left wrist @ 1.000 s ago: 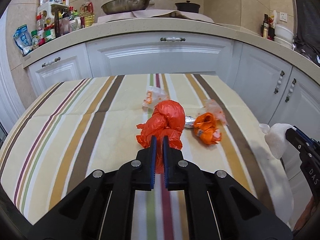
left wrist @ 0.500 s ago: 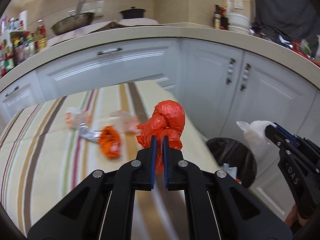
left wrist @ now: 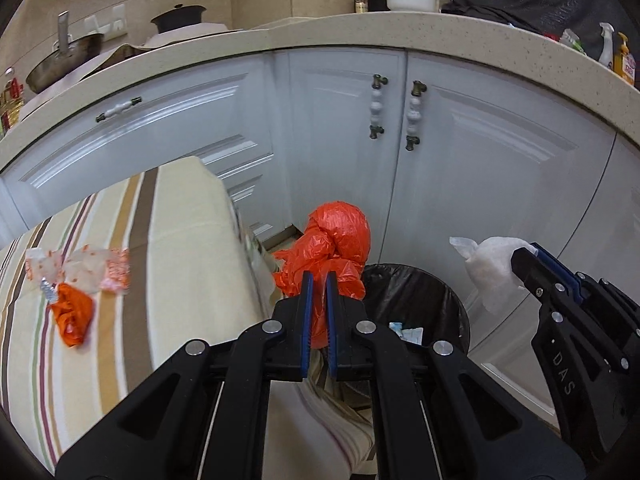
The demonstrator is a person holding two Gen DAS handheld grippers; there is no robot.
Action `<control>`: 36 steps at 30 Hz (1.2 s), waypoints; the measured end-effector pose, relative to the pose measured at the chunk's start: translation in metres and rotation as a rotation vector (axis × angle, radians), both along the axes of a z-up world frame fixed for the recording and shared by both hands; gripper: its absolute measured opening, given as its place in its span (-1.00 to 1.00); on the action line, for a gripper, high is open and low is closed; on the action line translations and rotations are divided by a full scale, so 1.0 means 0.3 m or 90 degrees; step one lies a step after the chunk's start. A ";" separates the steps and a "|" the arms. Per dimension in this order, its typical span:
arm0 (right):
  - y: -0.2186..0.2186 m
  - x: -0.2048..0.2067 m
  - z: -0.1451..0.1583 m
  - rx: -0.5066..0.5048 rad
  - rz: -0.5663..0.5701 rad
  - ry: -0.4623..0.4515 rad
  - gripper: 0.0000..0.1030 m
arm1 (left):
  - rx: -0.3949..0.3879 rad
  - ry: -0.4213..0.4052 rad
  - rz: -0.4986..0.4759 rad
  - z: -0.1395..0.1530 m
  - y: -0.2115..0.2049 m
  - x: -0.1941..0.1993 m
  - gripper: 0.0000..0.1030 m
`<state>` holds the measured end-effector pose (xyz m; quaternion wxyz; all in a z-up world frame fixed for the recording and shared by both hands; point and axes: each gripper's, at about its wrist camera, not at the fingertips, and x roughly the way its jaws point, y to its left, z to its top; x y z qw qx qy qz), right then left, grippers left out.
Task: Collect trash
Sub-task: 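Carry the red and white bags over the bin and open both tools, then move both open tools back over the table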
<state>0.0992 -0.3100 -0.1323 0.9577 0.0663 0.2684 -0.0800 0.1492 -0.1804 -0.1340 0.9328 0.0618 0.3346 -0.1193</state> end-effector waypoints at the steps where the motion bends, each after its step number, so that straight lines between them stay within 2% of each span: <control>1: -0.012 0.007 -0.006 0.001 -0.004 -0.001 -0.86 | 0.001 0.000 -0.001 -0.005 -0.011 0.006 -0.88; 10: -0.081 0.065 -0.048 0.005 -0.027 -0.001 -0.86 | 0.011 0.016 -0.014 -0.070 -0.114 0.081 -0.88; 27: -0.132 0.157 -0.108 0.007 -0.044 0.015 -0.86 | 0.019 0.040 0.005 -0.133 -0.161 0.214 -0.85; 29: -0.138 0.165 -0.120 0.007 -0.049 0.019 -0.86 | 0.022 0.035 0.007 -0.134 -0.167 0.218 -0.67; 31: -0.147 0.178 -0.133 0.015 -0.053 0.023 -0.69 | 0.024 0.033 0.005 -0.136 -0.174 0.222 -0.28; 32: -0.152 0.178 -0.140 0.019 -0.058 0.024 -0.52 | 0.026 0.032 0.004 -0.137 -0.176 0.223 -0.24; 36: -0.161 0.181 -0.144 0.023 -0.065 0.026 -0.31 | 0.028 0.036 0.003 -0.135 -0.175 0.226 -0.11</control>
